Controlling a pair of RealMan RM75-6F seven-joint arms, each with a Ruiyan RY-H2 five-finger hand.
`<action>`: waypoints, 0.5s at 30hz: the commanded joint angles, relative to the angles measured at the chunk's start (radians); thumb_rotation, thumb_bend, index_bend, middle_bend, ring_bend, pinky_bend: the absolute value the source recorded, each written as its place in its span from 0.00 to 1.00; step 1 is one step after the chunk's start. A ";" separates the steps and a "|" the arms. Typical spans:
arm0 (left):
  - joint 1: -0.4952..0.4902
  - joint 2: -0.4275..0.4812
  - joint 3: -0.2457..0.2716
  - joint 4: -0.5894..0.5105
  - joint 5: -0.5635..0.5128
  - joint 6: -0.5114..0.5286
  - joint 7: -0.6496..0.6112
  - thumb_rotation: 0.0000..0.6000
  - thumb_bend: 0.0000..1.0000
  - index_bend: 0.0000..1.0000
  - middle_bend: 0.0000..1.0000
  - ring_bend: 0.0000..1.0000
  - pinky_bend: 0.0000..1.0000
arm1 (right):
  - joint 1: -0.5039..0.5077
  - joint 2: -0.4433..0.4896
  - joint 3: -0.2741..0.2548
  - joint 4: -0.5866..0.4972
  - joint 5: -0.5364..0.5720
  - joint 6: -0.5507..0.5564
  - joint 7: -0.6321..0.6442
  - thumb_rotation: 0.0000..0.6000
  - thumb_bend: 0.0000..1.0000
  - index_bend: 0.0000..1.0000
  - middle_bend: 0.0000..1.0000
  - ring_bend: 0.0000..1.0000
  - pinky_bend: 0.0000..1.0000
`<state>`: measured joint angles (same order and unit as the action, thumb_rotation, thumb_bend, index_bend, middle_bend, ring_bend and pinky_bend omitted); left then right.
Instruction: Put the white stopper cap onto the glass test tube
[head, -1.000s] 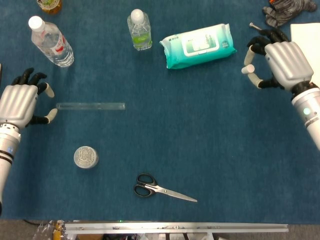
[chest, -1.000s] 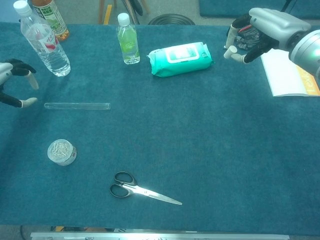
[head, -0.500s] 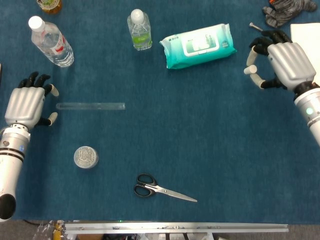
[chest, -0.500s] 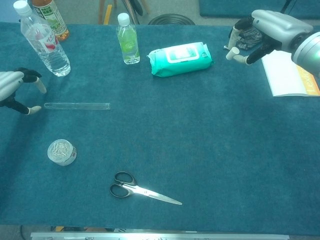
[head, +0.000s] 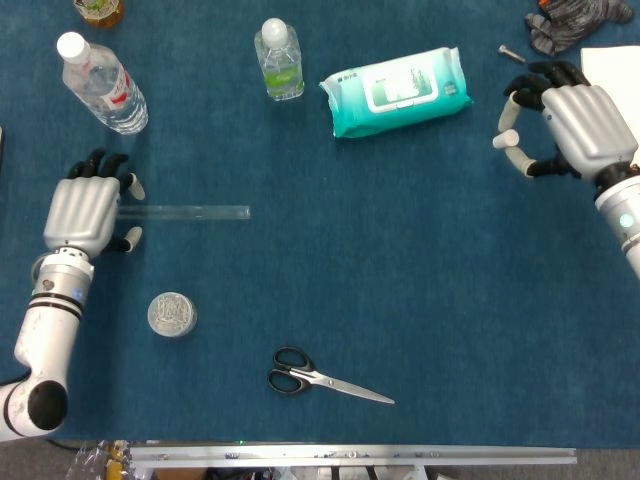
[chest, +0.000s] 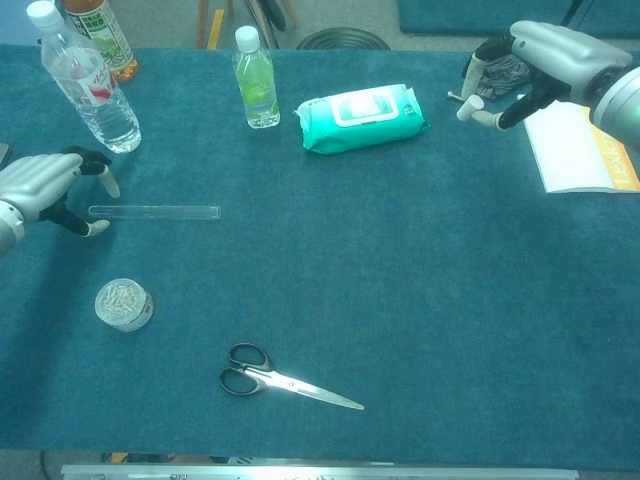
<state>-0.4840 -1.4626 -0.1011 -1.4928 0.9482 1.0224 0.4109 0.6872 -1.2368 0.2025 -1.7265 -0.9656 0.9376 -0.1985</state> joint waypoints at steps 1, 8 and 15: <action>-0.002 -0.021 0.000 0.005 -0.011 0.010 0.010 1.00 0.27 0.40 0.13 0.00 0.11 | -0.002 0.004 -0.001 0.002 -0.005 -0.001 0.007 1.00 0.30 0.56 0.30 0.12 0.09; 0.005 -0.071 0.007 0.022 -0.003 0.042 0.015 1.00 0.27 0.42 0.14 0.00 0.11 | -0.006 0.011 -0.004 0.003 -0.014 -0.004 0.022 1.00 0.30 0.56 0.30 0.12 0.09; -0.001 -0.087 -0.010 0.032 -0.014 0.045 0.012 1.00 0.27 0.42 0.15 0.00 0.11 | -0.008 0.015 -0.006 0.007 -0.018 -0.008 0.032 1.00 0.30 0.56 0.30 0.12 0.09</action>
<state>-0.4846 -1.5496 -0.1104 -1.4606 0.9354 1.0676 0.4230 0.6796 -1.2217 0.1970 -1.7200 -0.9833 0.9297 -0.1665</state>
